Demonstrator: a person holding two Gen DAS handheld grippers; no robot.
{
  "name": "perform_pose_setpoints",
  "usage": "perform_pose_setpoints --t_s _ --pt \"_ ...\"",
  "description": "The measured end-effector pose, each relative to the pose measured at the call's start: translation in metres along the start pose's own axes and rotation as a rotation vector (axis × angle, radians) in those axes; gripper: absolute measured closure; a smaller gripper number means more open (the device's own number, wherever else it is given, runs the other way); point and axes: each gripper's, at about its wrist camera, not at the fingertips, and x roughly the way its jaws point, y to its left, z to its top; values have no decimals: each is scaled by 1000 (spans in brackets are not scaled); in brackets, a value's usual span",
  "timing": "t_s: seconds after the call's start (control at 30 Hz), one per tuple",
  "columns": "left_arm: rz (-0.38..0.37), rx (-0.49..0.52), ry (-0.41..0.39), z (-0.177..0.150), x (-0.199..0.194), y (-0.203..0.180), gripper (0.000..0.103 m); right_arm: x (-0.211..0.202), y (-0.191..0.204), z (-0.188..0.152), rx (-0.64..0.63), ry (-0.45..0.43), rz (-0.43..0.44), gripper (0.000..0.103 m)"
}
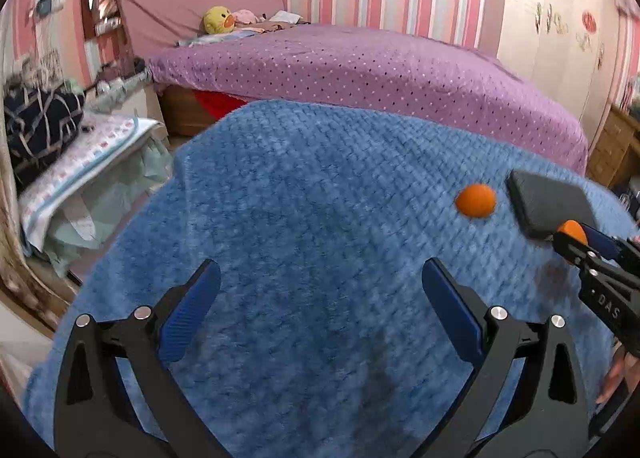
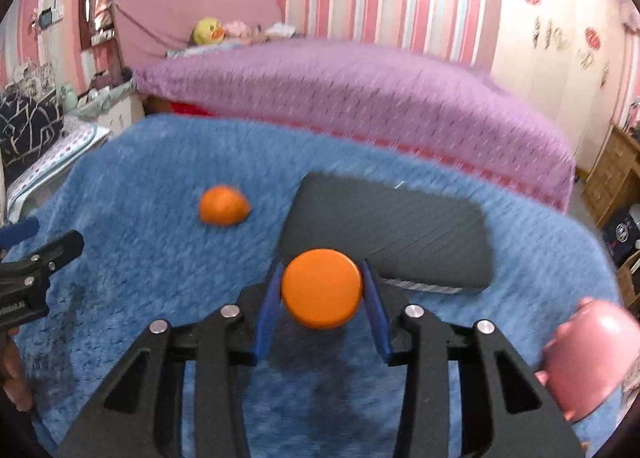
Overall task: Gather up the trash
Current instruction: 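Grasp the orange lid with the right tool while the left tool grasps the small orange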
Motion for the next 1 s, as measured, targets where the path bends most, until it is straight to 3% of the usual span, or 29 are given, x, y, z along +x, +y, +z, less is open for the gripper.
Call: perform_pose_setpoints --t_s 0.13,0.33,0.43,0.57,0.8,0.87,1.0 --pt "-25 -18 34 7 10 -19 6 -17 -29 7 34 -61 -50 63" --pt "-4 102 18 26 25 -81 6 -23 -76 9 128 -87 -51 63" --pt "-24 103 17 32 35 -94 7 -24 -84 10 151 -100 -40 63" --pt "-67 66 32 38 52 -103 19 -25 -92 8 164 -114 -46 63" --pt "-92 123 49 35 67 -120 42 -19 -91 2 177 -105 -25 63" --pt "-102 145 67 33 70 -126 60 -17 -91 0 182 -102 -25 63" --pt "-117 154 68 32 69 -127 72 -15 -92 -1 186 -100 -25 63"
